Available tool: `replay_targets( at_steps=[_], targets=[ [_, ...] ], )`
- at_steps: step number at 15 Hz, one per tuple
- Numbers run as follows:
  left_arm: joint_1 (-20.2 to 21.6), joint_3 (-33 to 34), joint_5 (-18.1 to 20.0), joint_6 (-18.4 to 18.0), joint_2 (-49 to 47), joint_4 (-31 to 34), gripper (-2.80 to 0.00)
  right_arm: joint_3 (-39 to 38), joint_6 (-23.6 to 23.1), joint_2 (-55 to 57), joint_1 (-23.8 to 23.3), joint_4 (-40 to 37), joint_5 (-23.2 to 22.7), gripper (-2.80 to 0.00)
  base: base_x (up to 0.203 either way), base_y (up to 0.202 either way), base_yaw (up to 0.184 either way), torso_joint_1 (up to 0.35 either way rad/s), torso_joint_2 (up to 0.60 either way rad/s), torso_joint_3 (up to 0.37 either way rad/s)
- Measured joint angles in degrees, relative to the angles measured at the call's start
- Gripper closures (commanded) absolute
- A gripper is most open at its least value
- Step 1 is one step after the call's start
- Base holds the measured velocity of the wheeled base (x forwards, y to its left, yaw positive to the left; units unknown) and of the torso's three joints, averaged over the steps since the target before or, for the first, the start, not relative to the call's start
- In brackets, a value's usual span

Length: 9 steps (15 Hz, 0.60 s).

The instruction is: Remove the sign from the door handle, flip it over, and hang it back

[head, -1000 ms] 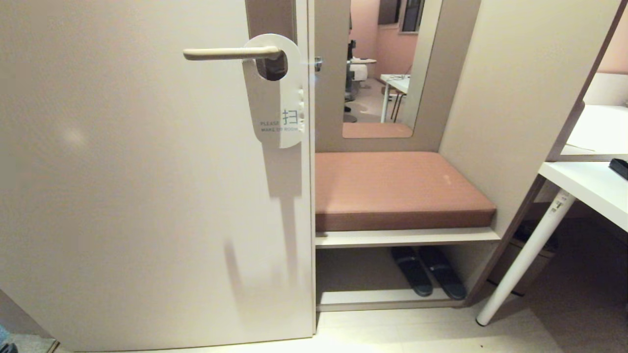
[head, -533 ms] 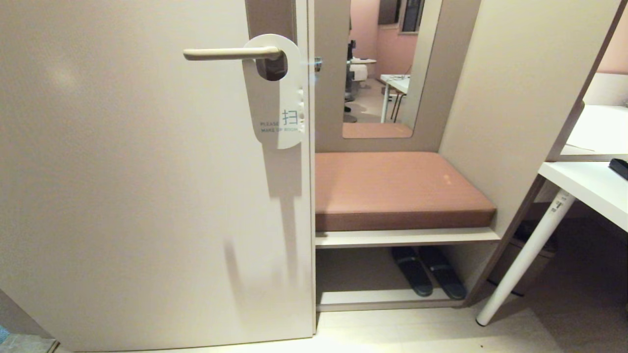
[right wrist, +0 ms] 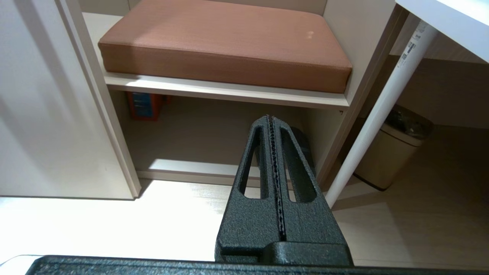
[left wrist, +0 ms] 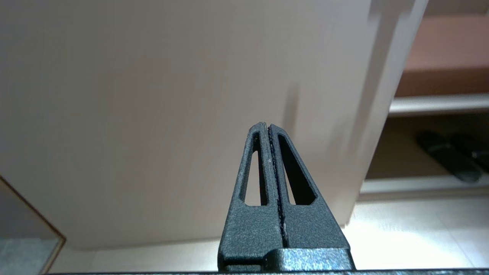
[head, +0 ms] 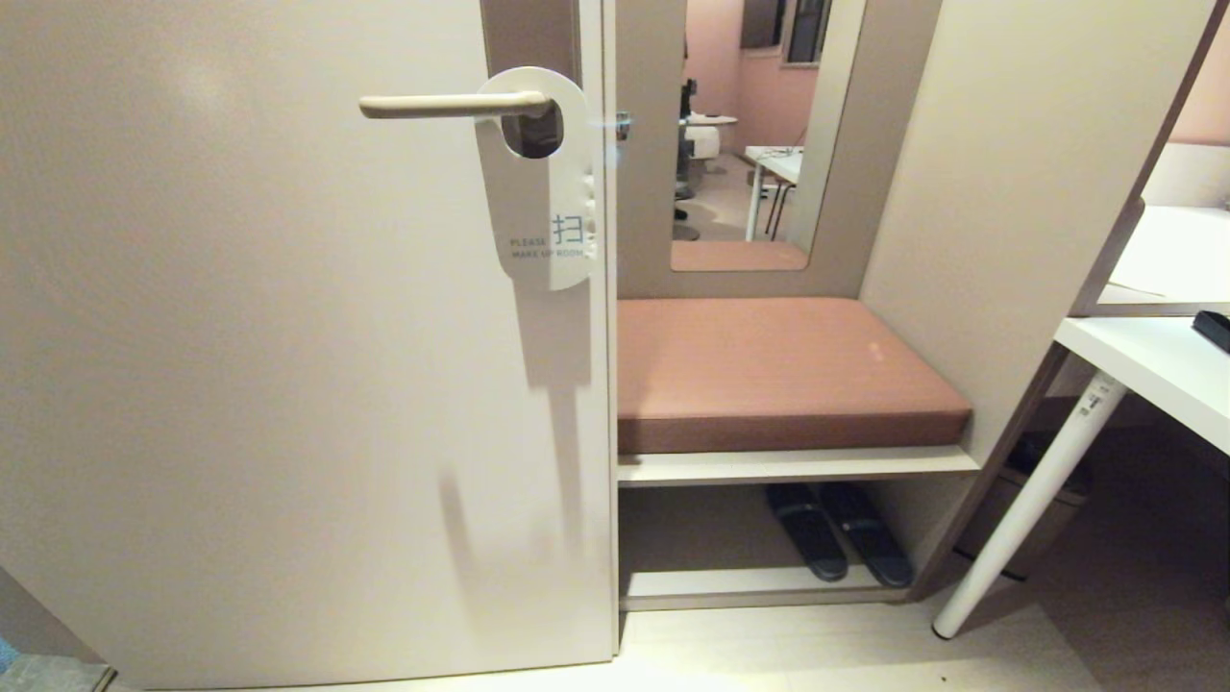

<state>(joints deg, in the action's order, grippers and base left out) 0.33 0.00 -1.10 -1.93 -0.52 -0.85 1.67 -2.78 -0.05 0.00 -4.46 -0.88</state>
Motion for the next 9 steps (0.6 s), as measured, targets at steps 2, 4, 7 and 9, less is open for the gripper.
replay_targets(
  at_steps=[2,4,7,9],
  targets=[
    [0.0,0.0,0.14,-0.04,0.33,0.99,0.0,0.0,0.0,0.0,0.0,0.02,0.02,0.0,0.0,0.0,0.0,0.0,0.0,0.0],
    [0.0,0.0,0.1,0.4,0.47,0.95,0.0,0.0,0.02,0.0,0.0,0.02,0.06,0.0,0.0,0.0,0.0,0.0,0.0,0.0],
    [0.0,0.0,0.09,1.19,0.49,0.95,0.0,0.0,0.02,0.0,0.0,0.0,0.03,0.0,0.0,0.0,0.0,0.0,0.0,0.0],
    [-0.02,0.0,0.08,1.25,0.49,0.95,0.0,0.0,0.0,0.0,0.0,0.0,0.03,0.0,0.0,0.0,0.0,0.0,0.0,0.0]
  ],
)
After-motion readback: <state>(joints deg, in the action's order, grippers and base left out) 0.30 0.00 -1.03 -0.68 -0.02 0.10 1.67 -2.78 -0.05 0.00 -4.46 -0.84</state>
